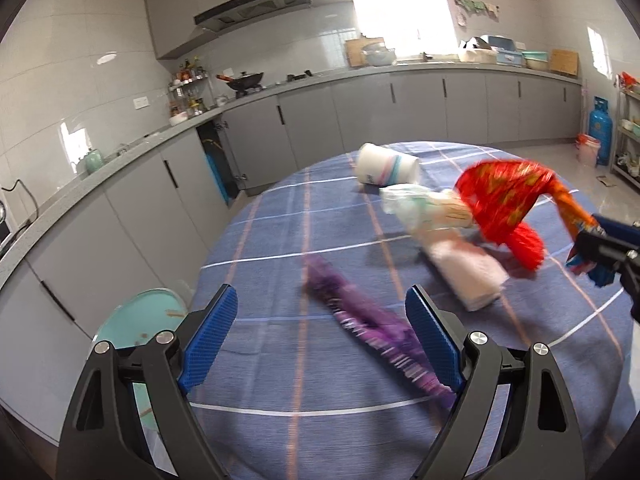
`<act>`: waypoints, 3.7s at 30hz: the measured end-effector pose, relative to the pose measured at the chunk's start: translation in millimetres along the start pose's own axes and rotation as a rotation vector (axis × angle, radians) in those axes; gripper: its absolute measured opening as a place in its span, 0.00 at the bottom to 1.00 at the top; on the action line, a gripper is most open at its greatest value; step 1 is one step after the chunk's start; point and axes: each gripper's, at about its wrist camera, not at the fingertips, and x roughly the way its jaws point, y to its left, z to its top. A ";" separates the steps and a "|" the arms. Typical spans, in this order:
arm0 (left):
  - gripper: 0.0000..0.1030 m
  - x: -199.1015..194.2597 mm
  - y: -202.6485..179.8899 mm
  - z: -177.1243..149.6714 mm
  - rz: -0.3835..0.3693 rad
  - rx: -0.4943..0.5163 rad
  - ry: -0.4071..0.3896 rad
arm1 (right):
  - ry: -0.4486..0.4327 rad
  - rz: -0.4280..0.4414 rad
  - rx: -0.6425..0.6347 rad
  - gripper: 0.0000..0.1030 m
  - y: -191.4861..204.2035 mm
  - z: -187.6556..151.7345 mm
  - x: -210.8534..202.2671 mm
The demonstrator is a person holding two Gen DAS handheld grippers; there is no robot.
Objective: Collect trash
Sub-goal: 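Grasp the purple wrapper with the left tool while the right tool lifts the snack wrapper, then carry the purple wrapper and snack wrapper over the teal bin with both tools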
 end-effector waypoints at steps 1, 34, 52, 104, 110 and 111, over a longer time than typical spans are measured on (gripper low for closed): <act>0.84 1.4 -5.9 -0.4 -0.003 0.009 0.006 | -0.001 -0.008 0.003 0.21 -3.8 -2.6 -2.5; 0.04 13.1 -21.5 -39.0 -0.181 0.029 0.200 | 0.002 0.019 0.014 0.21 -2.7 -20.2 11.0; 0.03 -8.1 33.7 -35.9 -0.029 -0.004 0.135 | 0.002 0.063 -0.028 0.21 21.7 -16.3 18.0; 0.03 -31.8 186.4 -38.2 0.228 -0.172 0.027 | -0.029 0.305 -0.114 0.21 165.3 79.7 82.8; 0.03 -31.4 204.6 -41.0 0.256 -0.207 0.024 | -0.026 0.330 -0.135 0.21 186.2 84.9 89.9; 0.03 -31.1 208.3 -41.7 0.262 -0.214 0.024 | -0.024 0.333 -0.138 0.21 189.0 85.0 91.2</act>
